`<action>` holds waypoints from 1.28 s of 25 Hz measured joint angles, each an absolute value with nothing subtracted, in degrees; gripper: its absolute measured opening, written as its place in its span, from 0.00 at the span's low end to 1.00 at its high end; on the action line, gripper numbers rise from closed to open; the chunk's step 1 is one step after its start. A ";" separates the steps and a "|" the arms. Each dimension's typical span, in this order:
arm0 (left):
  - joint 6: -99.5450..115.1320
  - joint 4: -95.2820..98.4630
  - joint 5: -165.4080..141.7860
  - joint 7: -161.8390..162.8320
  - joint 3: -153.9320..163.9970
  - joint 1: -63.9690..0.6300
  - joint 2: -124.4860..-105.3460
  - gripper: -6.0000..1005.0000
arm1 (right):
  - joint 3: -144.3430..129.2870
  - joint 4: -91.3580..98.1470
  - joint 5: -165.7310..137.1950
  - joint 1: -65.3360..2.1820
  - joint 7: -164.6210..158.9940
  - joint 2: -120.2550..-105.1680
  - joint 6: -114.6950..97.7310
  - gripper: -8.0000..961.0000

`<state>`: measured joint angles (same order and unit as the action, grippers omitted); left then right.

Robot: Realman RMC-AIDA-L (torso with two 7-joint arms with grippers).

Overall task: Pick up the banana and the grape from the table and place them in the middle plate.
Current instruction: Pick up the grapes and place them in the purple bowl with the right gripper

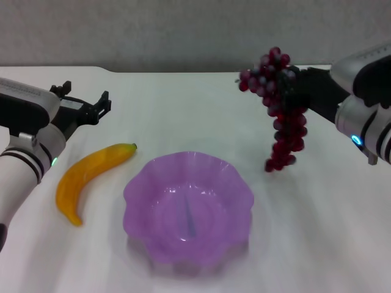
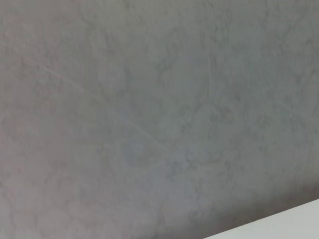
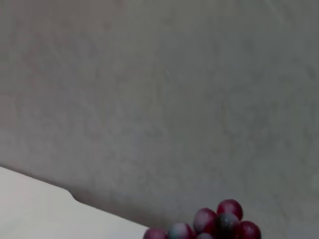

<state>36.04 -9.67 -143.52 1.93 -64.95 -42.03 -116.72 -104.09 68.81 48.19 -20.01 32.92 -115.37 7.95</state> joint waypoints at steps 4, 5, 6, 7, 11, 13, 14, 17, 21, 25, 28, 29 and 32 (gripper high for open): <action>36.04 -9.67 -143.52 1.93 -64.95 -42.01 -116.72 0.86 | -104.09 72.35 47.25 -19.94 33.02 -115.20 10.26 0.22; 36.04 -9.67 -143.52 1.93 -64.95 -41.99 -116.72 0.86 | -104.19 73.31 46.81 -19.94 33.13 -115.16 10.84 0.22; 36.04 -9.67 -143.53 1.93 -64.95 -41.97 -116.72 0.86 | -104.40 74.12 46.27 -19.92 33.23 -115.18 11.28 0.22; 36.03 -9.67 -143.52 1.93 -64.95 -41.97 -116.72 0.86 | -104.89 75.14 45.51 -19.85 33.32 -115.21 11.60 0.22; 36.04 -9.67 -143.52 1.93 -64.95 -41.94 -116.72 0.86 | -107.16 78.92 43.66 -19.51 33.39 -115.19 12.39 0.22; 36.04 -9.67 -143.52 1.93 -64.96 -41.91 -116.71 0.86 | -108.45 80.47 42.76 -19.31 33.43 -115.17 12.36 0.22; 36.04 -9.67 -143.52 1.93 -65.00 -41.91 -116.71 0.86 | -109.21 80.99 42.32 -19.25 33.44 -115.18 12.21 0.22; 36.03 -9.67 -143.52 1.93 -65.01 -41.92 -116.66 0.86 | -112.05 81.79 40.59 -19.48 33.55 -115.17 11.29 0.22; 36.03 -9.67 -143.52 1.93 -64.95 -42.12 -116.68 0.86 | -117.34 80.82 39.63 -20.46 33.67 -115.26 9.59 0.22; 36.03 -9.67 -143.52 1.93 -65.06 -42.21 -116.69 0.86 | -124.15 76.38 39.98 -21.74 32.95 -115.41 3.85 0.22; 36.03 -9.68 -143.52 1.93 -65.19 -42.28 -116.71 0.86 | -127.48 73.80 40.75 -22.59 31.32 -115.44 1.98 0.22; 36.03 -9.69 -143.52 1.93 -65.20 -42.31 -116.72 0.86 | -128.26 73.21 41.17 -22.85 30.84 -115.43 1.77 0.22; 36.03 -9.67 -143.51 1.93 -65.22 -42.32 -116.72 0.86 | -129.10 71.39 42.66 -23.20 30.39 -115.45 1.60 0.22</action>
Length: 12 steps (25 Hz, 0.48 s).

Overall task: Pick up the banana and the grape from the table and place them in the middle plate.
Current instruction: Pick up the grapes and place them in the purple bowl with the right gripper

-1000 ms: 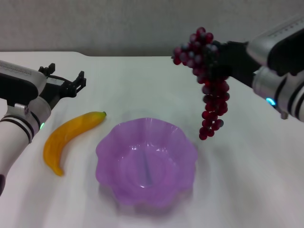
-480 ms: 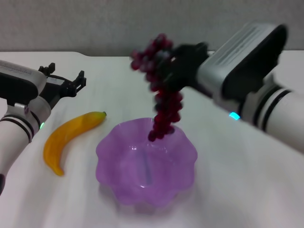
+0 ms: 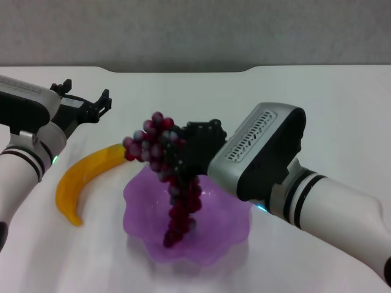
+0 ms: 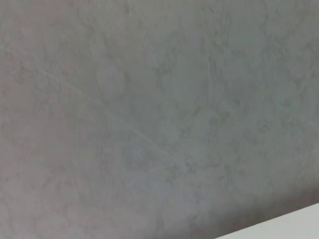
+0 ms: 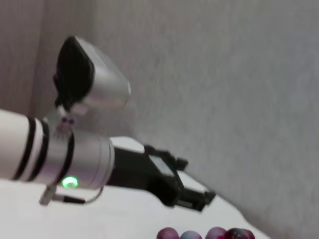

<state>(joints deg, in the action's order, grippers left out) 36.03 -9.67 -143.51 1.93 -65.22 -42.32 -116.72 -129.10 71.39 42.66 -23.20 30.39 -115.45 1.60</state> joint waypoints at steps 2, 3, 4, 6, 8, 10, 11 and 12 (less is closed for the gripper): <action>36.03 -9.66 -143.51 1.93 -65.21 -42.33 -116.72 0.86 | -129.14 69.87 43.81 -23.50 30.18 -115.47 1.57 0.22; 36.03 -9.66 -143.51 1.93 -65.17 -42.34 -116.72 0.86 | -129.25 68.71 44.59 -23.83 30.09 -115.49 1.47 0.22; 36.03 -9.67 -143.51 1.93 -65.12 -42.34 -116.75 0.86 | -129.42 67.68 45.25 -24.24 30.07 -115.53 1.28 0.22; 36.03 -9.79 -143.51 1.93 -65.04 -42.35 -116.75 0.86 | -130.18 65.18 47.31 -25.54 30.00 -115.54 0.59 0.22; 36.03 -9.82 -143.51 1.93 -65.07 -42.36 -116.75 0.86 | -131.46 63.01 49.42 -27.25 29.96 -115.52 0.14 0.22; 36.03 -9.77 -143.51 1.93 -65.14 -42.36 -116.75 0.86 | -132.37 61.55 50.62 -28.45 29.95 -115.50 0.06 0.22; 36.03 -9.78 -143.51 1.93 -65.16 -42.36 -116.75 0.86 | -132.97 60.58 51.13 -29.26 29.94 -115.50 0.02 0.22; 36.03 -9.78 -143.51 1.93 -65.16 -42.37 -116.74 0.86 | -132.97 60.58 51.13 -29.26 29.94 -115.50 0.02 0.22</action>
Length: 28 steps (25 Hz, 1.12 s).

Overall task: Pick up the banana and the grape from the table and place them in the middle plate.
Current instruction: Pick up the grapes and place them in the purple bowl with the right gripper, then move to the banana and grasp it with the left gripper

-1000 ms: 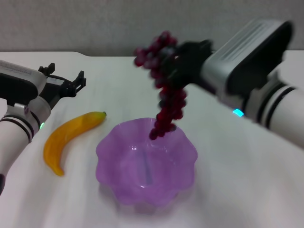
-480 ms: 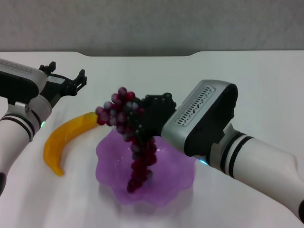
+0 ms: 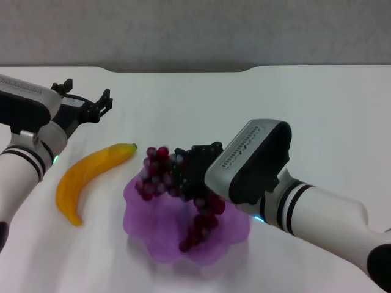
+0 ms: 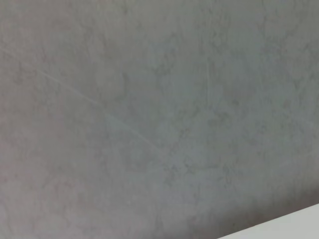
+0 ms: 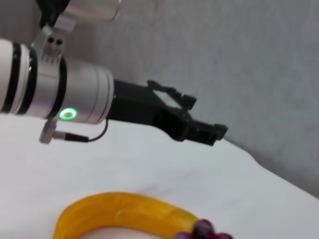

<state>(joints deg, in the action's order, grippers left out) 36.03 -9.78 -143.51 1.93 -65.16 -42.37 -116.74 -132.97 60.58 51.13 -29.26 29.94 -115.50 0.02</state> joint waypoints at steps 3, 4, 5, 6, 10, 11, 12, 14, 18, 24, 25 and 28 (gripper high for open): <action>36.03 -9.95 -143.52 1.93 -65.02 -42.45 -116.73 0.86 | -133.54 59.69 51.27 -29.65 29.93 -115.56 -0.26 0.22; 36.03 -9.96 -143.52 1.93 -65.00 -42.48 -116.73 0.86 | -133.67 59.26 51.41 -29.86 29.93 -115.57 -0.35 0.22; 36.03 -9.97 -143.52 1.93 -65.00 -42.51 -116.72 0.86 | -133.74 58.85 51.59 -30.13 29.90 -115.57 -0.38 0.22; 36.03 -9.98 -143.53 1.93 -65.00 -42.53 -116.72 0.86 | -133.81 58.16 52.10 -30.53 29.77 -115.58 -0.52 0.23; 36.03 -10.00 -143.53 1.93 -65.12 -42.76 -116.72 0.86 | -134.08 55.76 54.06 -31.29 29.22 -115.58 -2.53 0.23; 36.03 -10.00 -143.52 1.93 -65.14 -42.83 -116.72 0.86 | -134.32 55.34 54.36 -31.31 29.20 -115.60 -3.38 0.24; 36.03 -10.01 -143.52 1.93 -65.17 -42.88 -116.71 0.86 | -134.62 54.97 54.58 -31.36 29.20 -115.63 -4.18 0.24; 36.03 -10.00 -143.49 1.93 -65.18 -42.90 -116.72 0.86 | -134.98 54.56 54.78 -31.50 29.19 -115.66 -5.06 0.24; 36.03 -10.00 -143.46 1.93 -65.07 -42.90 -116.76 0.86 | -135.25 53.98 54.85 -31.66 29.18 -115.67 -6.23 0.48; 36.03 -10.02 -143.43 1.93 -64.94 -42.90 -116.79 0.86 | -135.34 53.93 54.85 -29.86 29.10 -115.61 -12.85 0.75; 36.03 -10.02 -143.43 1.93 -64.95 -42.85 -116.79 0.86 | -135.11 54.02 54.85 -29.47 29.09 -115.55 -13.88 0.76; 36.03 -9.78 -143.44 1.93 -65.09 -42.58 -116.79 0.86 | -133.87 54.24 54.85 -28.70 29.09 -115.37 -15.06 0.82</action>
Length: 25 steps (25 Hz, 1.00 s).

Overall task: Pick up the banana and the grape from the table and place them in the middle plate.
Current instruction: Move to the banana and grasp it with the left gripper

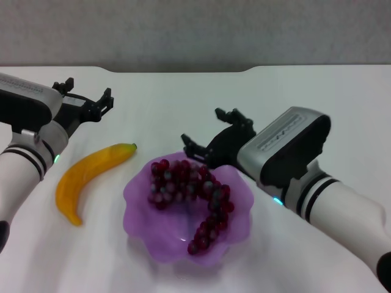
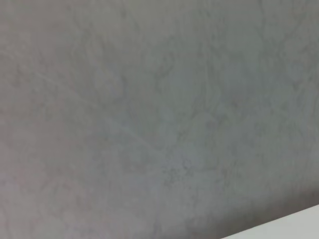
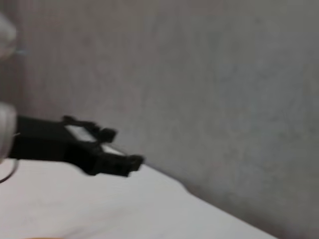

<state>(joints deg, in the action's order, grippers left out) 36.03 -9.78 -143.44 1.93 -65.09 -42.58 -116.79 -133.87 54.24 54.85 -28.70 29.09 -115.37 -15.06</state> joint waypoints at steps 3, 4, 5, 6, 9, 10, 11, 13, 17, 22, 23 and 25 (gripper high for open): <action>36.03 -9.70 -143.49 1.93 -65.02 -42.57 -116.76 0.86 | -132.16 54.32 54.85 -28.36 29.09 -115.28 -15.21 0.87; 36.03 -9.69 -143.50 1.93 -64.97 -42.56 -116.76 0.86 | -131.64 54.32 54.84 -28.33 29.09 -115.26 -15.22 0.89; 36.03 -9.68 -143.50 1.93 -64.98 -42.56 -116.75 0.86 | -131.27 54.32 54.85 -28.32 29.09 -115.24 -15.25 0.91; 36.03 -9.67 -143.51 1.93 -65.01 -42.55 -116.75 0.86 | -130.81 54.32 54.84 -28.31 29.13 -115.22 -15.26 0.93; 36.03 -9.62 -143.53 1.93 -65.18 -42.54 -116.71 0.86 | -129.35 54.20 54.83 -28.27 29.24 -115.22 -15.45 0.93; 36.03 -9.62 -143.53 1.93 -65.18 -42.54 -116.71 0.86 | -128.99 54.08 54.81 -28.25 29.22 -115.22 -15.86 0.93; 36.03 -9.44 -143.53 1.93 -65.22 -42.54 -116.70 0.86 | -128.70 53.93 54.81 -28.21 29.18 -115.22 -16.46 0.93; 36.03 -9.33 -143.52 1.93 -65.22 -42.54 -116.71 0.86 | -128.26 53.58 54.74 -27.34 29.10 -115.23 -19.88 0.93; 36.03 -9.31 -143.50 1.93 -65.18 -42.55 -116.72 0.86 | -127.07 53.53 54.58 -25.92 29.15 -115.21 -22.75 0.93; 36.03 -9.26 -143.22 1.93 -65.41 -42.40 -116.70 0.86 | -122.69 53.41 54.83 -23.99 29.08 -115.13 -23.30 0.93; 36.03 -9.25 -143.19 1.93 -65.44 -42.38 -116.69 0.86 | -121.54 53.30 54.83 -23.52 29.05 -115.14 -23.34 0.93; 36.03 -9.24 -143.17 1.93 -65.46 -42.36 -116.68 0.86 | -119.36 53.05 54.85 -22.80 28.58 -115.13 -23.43 0.93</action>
